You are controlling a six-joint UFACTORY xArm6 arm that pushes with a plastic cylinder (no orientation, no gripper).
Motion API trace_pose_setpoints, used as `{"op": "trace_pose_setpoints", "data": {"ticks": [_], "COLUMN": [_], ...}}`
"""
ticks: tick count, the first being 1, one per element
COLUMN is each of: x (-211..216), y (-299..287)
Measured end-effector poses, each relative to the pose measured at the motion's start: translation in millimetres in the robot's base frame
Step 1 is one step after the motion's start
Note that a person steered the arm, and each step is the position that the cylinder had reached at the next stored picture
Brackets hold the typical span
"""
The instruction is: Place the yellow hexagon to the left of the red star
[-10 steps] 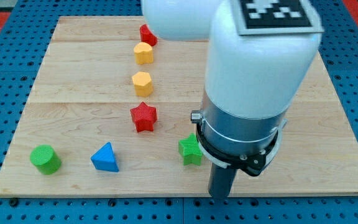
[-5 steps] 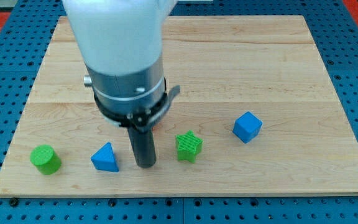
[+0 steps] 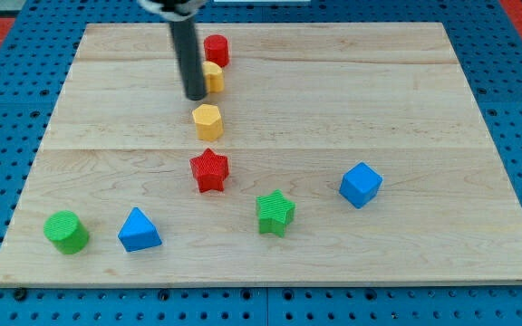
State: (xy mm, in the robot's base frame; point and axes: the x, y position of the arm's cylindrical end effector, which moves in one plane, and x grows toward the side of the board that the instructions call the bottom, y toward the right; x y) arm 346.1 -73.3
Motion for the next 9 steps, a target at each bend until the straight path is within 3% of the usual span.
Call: {"op": "trace_pose_setpoints", "data": {"ticks": [1, 2, 4, 5, 6, 7, 9], "x": [34, 74, 46, 88, 99, 51, 170], "y": [7, -29, 49, 6, -39, -108, -104]}}
